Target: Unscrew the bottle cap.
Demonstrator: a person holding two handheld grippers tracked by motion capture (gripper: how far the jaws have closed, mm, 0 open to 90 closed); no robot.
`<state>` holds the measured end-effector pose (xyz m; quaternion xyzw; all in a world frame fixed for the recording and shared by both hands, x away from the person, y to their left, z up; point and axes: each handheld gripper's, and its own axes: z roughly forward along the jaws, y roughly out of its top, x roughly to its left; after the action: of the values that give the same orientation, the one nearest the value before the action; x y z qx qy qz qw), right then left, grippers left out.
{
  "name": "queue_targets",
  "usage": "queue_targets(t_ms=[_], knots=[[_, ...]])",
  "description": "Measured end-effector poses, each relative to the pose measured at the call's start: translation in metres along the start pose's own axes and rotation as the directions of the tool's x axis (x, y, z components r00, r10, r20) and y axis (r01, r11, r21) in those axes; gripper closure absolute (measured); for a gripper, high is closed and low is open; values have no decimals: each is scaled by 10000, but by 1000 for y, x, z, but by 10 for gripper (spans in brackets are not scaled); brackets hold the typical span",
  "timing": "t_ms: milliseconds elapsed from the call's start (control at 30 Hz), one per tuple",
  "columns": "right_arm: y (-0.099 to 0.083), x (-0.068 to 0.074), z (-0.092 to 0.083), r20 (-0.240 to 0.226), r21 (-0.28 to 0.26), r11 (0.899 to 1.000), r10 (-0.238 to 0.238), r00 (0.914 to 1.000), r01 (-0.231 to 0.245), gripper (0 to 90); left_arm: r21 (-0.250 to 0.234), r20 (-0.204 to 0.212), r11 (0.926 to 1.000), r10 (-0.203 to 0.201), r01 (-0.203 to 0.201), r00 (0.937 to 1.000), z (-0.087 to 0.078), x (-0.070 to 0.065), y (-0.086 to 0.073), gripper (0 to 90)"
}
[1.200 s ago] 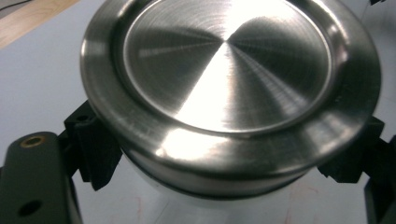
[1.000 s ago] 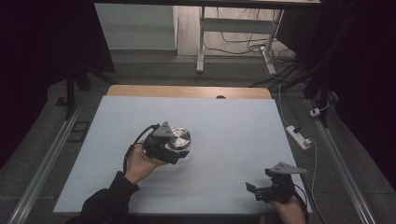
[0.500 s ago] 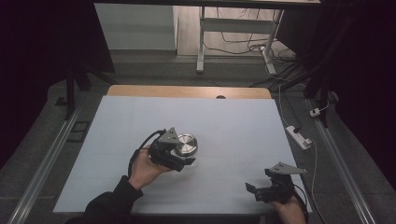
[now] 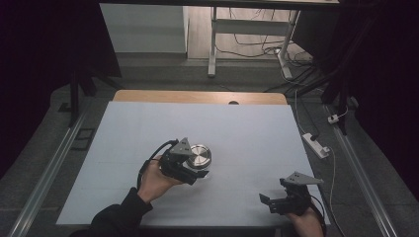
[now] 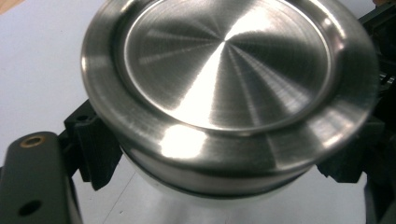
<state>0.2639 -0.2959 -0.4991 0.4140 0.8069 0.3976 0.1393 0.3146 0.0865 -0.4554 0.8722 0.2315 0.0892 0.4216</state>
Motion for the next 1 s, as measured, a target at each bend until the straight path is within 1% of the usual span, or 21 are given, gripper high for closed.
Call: queue_targets(t_ms=[100, 267, 300, 400, 467, 567, 633, 667, 733, 767, 867, 900, 967, 1000], knots=[[0, 0, 0, 19, -9, 10000, -20, 10000, 20, 0, 9, -3, 10000, 15, -15, 10000, 0, 0, -1, 155], [2, 4, -1, -300, -84, 9999, 67, 9995, -69, 0, 20, -7, 10000, 91, -91, 10000, 0, -1, -1, 155], [2, 4, -1, -300, -84, 9999, 67, 9995, -69, 0, 19, 6, 9999, 106, -106, 9999, 0, -1, -1, 155], [7, 8, -2, -491, -240, 9997, -75, 9988, 63, 0, -7, 9, 9999, 106, -106, 9999, 0, -1, -1, 156], [8, 9, -2, -515, -273, 9996, -130, 9986, 117, 0, -35, 44, 10000, 59, -59, 10000, 0, -1, -2, 155], [11, 12, -1, -697, -349, 9992, -239, 9973, 215, 0, -124, 264, 9999, -7, 11, 9997, 0, 1, -3, 155], [16, 16, 0, -935, -465, 9984, -376, 9949, 333, 0, -135, 226, 9999, 22, -19, 9997, 0, 1, -3, 155], [16, 16, 0, -935, -465, 9984, -376, 9949, 333, 0, -142, 225, 9999, 30, -27, 9997, 0, 1, -3, 155], [21, 21, 1, -1167, -621, 9972, -493, 9919, 422, 0, -179, 269, 9998, 18, -14, 9996, -1, 1, -4, 155], [21, 21, 1, -1167, -621, 9972, -493, 9919, 422, 0, -180, 260, 9998, 16, -12, 9997, -1, 1, -4, 155], [28, 25, 4, -1733, -886, 9950, -614, 9830, 465, 0, -181, 247, 9998, 55, -50, 9997, 0, 1, -4, 156], [30, 26, 5, -1947, -1094, 9928, -697, 9784, 489, 0, -171, 257, 9998, 108, -104, 9996, 0, 1, -4, 155], [34, 28, 6, -2311, -1217, 9918, -673, 9706, 398, 0, -169, 264, 9998, 121, -117, 9996, 0, 0, -4, 155], [36, 29, 7, -2388, -1233, 9916, -690, 9686, 402, 0, -172, 267, 9998, 140, -135, 9995, 0, 0, -5, 155]])
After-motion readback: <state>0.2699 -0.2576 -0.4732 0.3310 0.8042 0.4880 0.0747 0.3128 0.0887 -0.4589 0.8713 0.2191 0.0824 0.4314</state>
